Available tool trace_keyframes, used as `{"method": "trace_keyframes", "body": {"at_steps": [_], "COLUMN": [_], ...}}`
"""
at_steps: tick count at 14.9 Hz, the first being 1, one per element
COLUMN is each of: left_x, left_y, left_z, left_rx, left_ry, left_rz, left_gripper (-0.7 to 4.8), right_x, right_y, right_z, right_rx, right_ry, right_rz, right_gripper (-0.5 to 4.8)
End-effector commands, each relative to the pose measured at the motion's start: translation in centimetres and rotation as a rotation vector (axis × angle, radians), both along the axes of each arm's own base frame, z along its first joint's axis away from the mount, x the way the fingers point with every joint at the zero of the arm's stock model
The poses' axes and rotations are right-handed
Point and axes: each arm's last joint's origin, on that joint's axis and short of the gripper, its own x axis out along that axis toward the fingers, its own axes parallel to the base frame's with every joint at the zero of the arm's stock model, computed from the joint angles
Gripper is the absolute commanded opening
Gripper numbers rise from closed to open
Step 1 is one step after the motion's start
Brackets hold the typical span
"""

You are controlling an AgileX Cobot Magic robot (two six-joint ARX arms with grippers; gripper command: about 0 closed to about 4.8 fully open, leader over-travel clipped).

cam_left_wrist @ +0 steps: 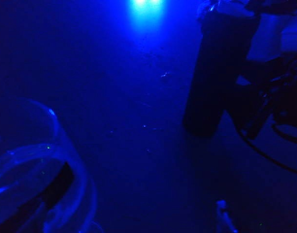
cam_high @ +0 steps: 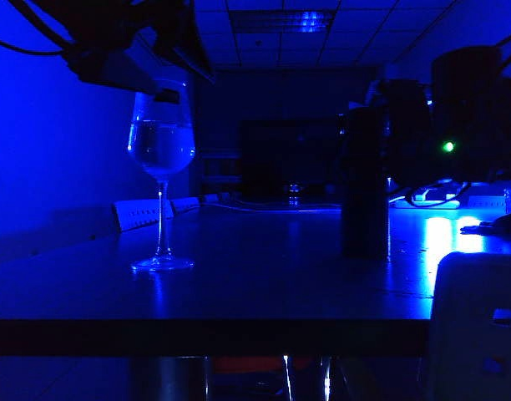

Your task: Pick up the black thermos cup, pour some water from it into the stemmed glass, and then put the thermos cup back on the table.

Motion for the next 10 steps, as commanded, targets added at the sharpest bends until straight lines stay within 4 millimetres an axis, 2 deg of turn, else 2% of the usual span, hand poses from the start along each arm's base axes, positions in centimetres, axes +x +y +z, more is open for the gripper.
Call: {"method": "trace_keyframes", "body": {"at_steps": [1, 7, 8, 9, 10], "left_x": [0.16, 0.16, 0.16, 0.16, 0.15], "left_y": [-0.15, -0.15, -0.14, -0.14, -0.14], "left_z": [-0.16, -0.16, -0.16, -0.17, -0.17], "left_rx": [0.006, 0.005, 0.005, 0.003, -0.003], "left_ry": [0.007, 0.007, 0.007, 0.01, 0.015], "left_rz": [-0.009, -0.008, -0.008, -0.007, -0.004], "left_gripper": [4.79, 4.79, 4.79, 4.79, 4.79], "right_x": [0.27, 0.26, 0.24, 0.22, 0.2], "right_y": [0.1, 0.1, 0.09, 0.09, 0.08], "right_z": [-0.13, -0.07, 0.07, 0.22, 0.4], "right_rx": [0.02, 0.013, 0.014, 0.016, 0.02], "right_ry": [-0.038, -0.047, -0.051, -0.058, -0.073], "right_rz": [0.003, 0.003, 0.003, 0.002, 0.002], "right_gripper": [2.1, 2.11, 2.48, 4.09, 4.79]}}
